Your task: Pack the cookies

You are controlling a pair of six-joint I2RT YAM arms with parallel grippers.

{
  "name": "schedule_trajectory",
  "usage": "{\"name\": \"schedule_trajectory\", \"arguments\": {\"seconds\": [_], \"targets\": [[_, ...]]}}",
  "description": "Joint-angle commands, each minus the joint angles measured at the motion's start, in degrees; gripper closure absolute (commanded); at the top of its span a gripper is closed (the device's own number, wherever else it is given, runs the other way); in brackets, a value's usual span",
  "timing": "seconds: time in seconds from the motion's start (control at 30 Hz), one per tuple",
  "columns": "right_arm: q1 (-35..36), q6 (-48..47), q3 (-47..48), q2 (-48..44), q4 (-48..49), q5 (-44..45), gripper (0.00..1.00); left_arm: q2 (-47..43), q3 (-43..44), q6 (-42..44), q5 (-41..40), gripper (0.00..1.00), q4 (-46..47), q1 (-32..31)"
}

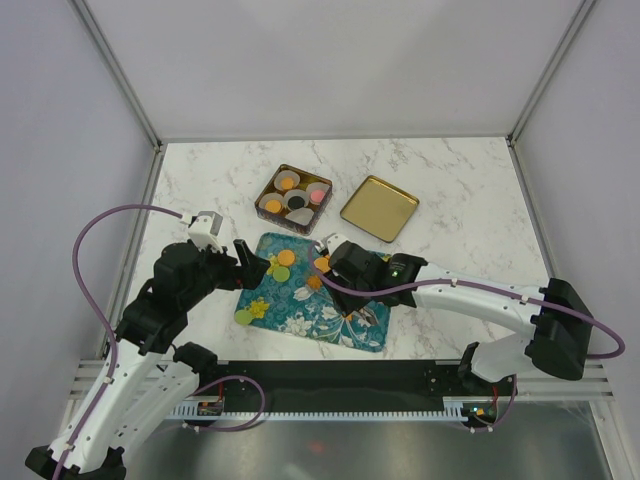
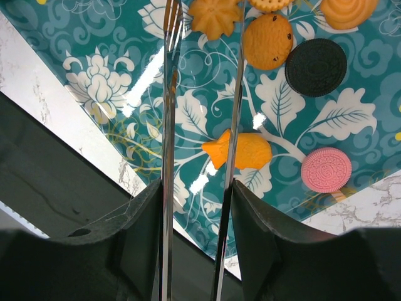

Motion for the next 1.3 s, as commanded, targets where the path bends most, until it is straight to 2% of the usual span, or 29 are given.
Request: {"name": "schedule_trajectory", "arguments": {"seconds": [0.0, 0.37, 0.67, 1.07, 1.27], "targets": [[0.16, 0.48, 0.35, 0.54, 0.57, 0.04, 0.46, -0.17, -0.03, 1.50, -0.72, 0.02, 1.04, -0.19], [0.16, 0.04, 0.52, 2.57, 1.36, -0.31, 0.47, -0.43, -0.11, 1.49, -0.81, 0.02, 0.95, -0.28], [0.25, -0.22, 3.77, 0.90, -0.84, -0.22, 0.60, -0.70, -0.11, 1.49, -0.72, 0.02, 0.95, -0.28], [-0.10, -2.59, 10.71, 1.77, -3.65, 2.41, 0.61, -1.40, -0.11, 1.49, -1.33, 0.02, 0.86, -0.72], [-4.14, -5.75, 16.76, 4.49, -3.56, 1.89, 0.61, -1.49, -0.03, 1.32, -1.60, 0.02, 0.86, -0.89]]}}
